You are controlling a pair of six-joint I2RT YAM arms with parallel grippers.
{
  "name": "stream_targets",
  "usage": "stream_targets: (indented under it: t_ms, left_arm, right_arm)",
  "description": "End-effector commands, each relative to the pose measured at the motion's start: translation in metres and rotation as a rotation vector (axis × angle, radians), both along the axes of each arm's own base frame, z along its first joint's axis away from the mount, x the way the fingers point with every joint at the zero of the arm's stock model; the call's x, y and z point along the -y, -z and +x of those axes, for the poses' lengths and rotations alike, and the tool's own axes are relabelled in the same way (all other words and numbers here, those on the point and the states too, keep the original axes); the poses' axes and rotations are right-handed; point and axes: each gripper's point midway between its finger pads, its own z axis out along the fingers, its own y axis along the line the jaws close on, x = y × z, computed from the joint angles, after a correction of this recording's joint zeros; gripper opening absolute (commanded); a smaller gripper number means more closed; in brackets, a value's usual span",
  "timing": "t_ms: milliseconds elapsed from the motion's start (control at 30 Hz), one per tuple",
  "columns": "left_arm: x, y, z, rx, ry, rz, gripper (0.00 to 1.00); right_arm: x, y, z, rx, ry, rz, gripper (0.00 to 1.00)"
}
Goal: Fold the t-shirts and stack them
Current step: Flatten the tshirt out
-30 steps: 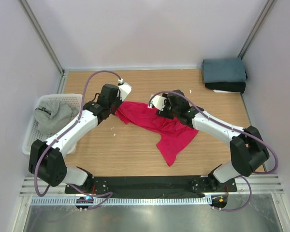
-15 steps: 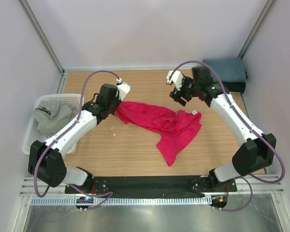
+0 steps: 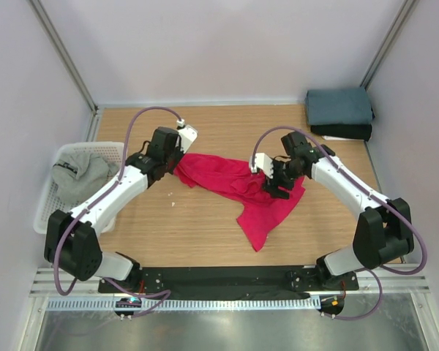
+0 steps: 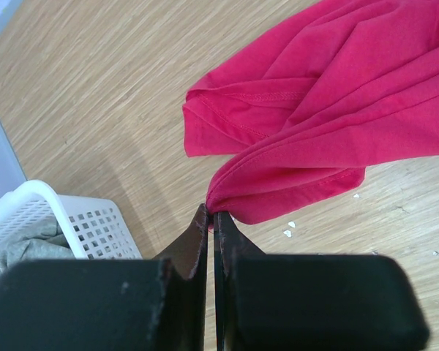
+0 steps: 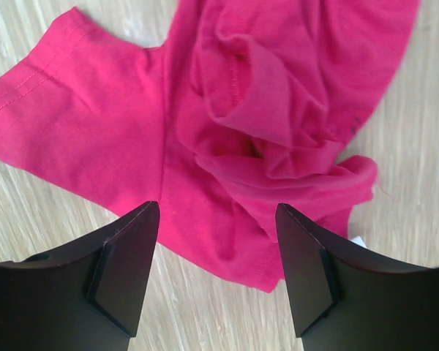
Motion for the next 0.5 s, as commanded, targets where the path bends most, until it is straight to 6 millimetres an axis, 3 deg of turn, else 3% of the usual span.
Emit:
stream_targets:
  t_ms: [0, 467]
  left_arm:
    - [0.003, -0.008, 0.009, 0.024, -0.017, -0.029, 0.0]
    - [-0.001, -0.008, 0.006, 0.031, -0.021, -0.027, 0.0]
  right_arm:
    - [-0.007, -0.016, 0.008, 0.144, -0.048, 0.01, 0.71]
    - [-0.026, -0.014, 0.031, 0.161, -0.011, 0.048, 0.67]
